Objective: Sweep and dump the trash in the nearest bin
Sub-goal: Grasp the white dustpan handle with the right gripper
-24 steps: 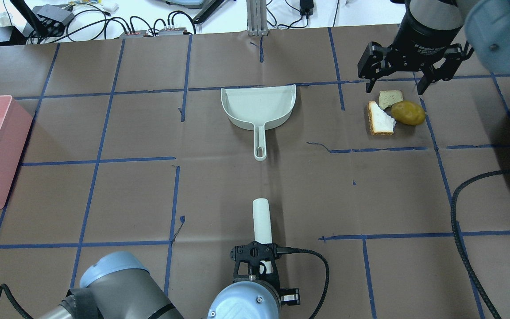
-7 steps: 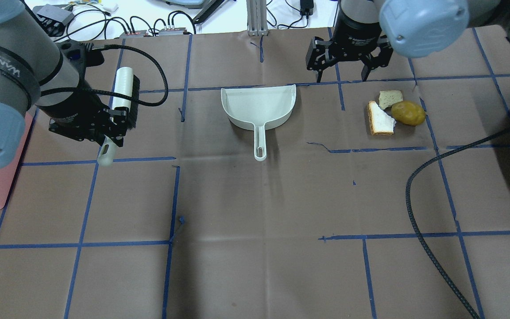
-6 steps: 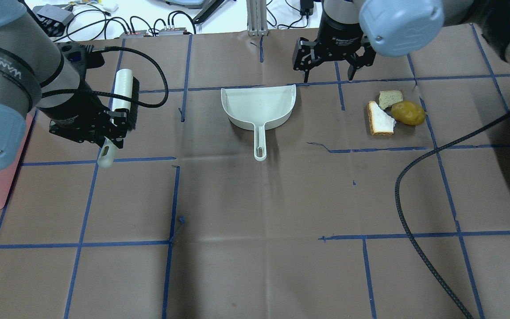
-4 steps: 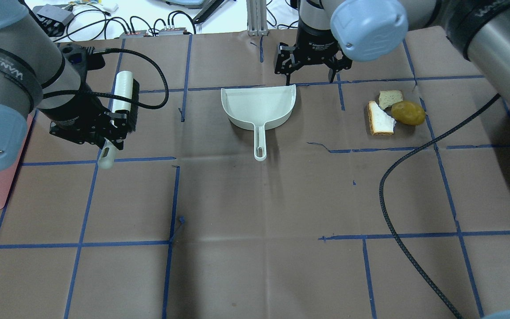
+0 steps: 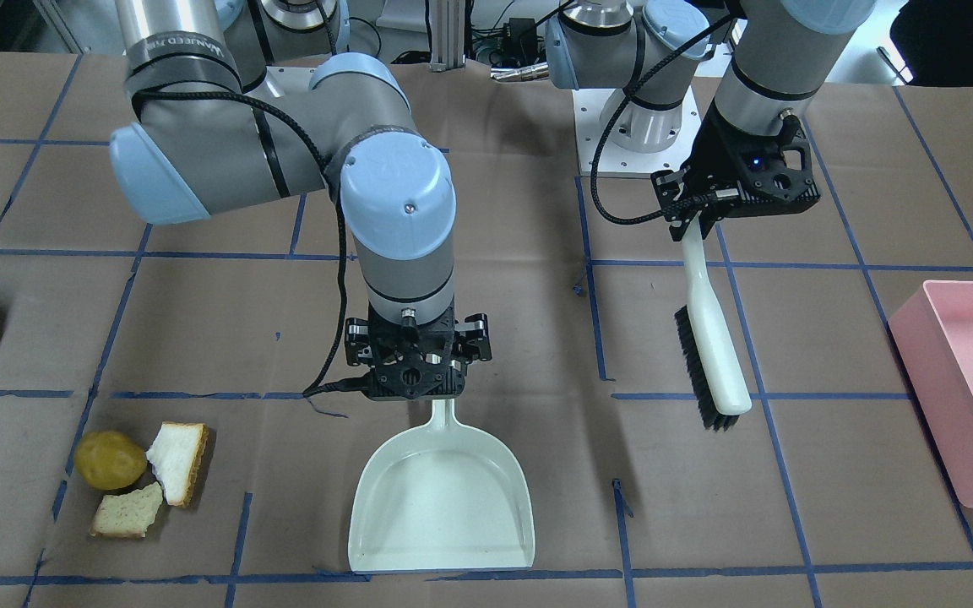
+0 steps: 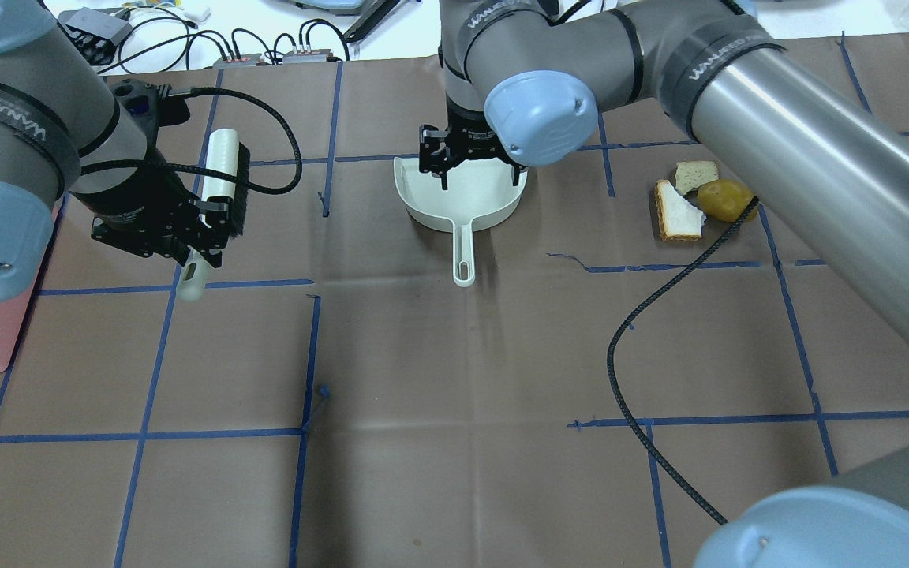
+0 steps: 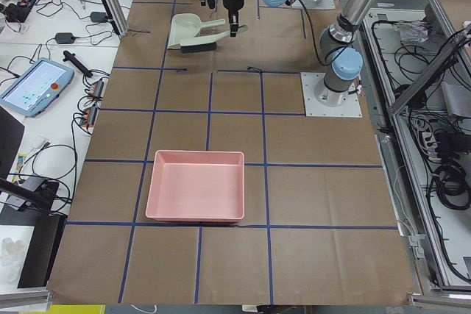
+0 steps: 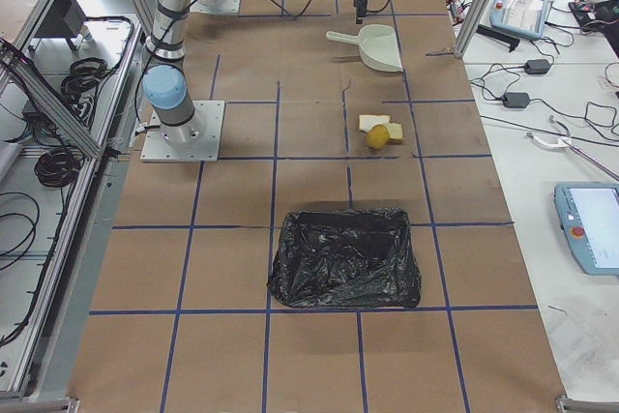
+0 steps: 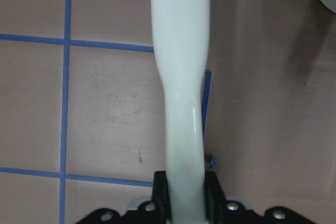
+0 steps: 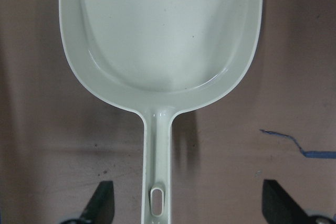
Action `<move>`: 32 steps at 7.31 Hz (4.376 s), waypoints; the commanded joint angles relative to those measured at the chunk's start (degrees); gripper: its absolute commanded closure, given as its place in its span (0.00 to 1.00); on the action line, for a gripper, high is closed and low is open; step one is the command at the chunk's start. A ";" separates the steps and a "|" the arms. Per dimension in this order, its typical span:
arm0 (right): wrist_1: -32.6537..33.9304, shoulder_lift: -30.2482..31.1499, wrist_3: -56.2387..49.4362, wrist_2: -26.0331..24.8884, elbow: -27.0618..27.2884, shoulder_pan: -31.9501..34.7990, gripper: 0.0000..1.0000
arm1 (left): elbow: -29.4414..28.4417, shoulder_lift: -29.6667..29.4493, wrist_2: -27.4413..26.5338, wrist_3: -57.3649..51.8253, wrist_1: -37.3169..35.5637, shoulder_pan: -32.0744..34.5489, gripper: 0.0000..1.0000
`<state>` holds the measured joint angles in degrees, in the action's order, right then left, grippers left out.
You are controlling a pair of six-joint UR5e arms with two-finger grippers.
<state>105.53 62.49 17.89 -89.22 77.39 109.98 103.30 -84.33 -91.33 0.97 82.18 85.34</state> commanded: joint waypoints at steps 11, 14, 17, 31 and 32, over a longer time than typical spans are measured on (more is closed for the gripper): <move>13.82 -3.95 4.96 -0.34 10.23 2.08 0.00 | 0.14 -0.30 0.36 -0.18 0.18 0.09 0.94; 13.65 -4.22 4.97 -0.43 10.23 2.17 0.00 | 0.14 -0.39 0.45 -0.18 0.18 0.09 0.94; 13.91 -4.57 4.88 -0.78 9.71 2.17 0.12 | 0.14 -0.30 0.45 -0.18 0.18 0.18 0.94; 0.06 -0.97 4.79 -0.95 -0.02 0.68 0.91 | 0.14 -0.39 0.63 -0.09 0.18 0.35 0.94; -3.63 -0.97 4.18 -0.78 -2.57 -0.63 0.92 | 0.14 -0.39 0.71 -0.09 0.18 0.44 0.94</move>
<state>106.67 61.32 22.57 -90.11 78.23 110.50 103.45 -84.71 -90.68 0.87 82.35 85.70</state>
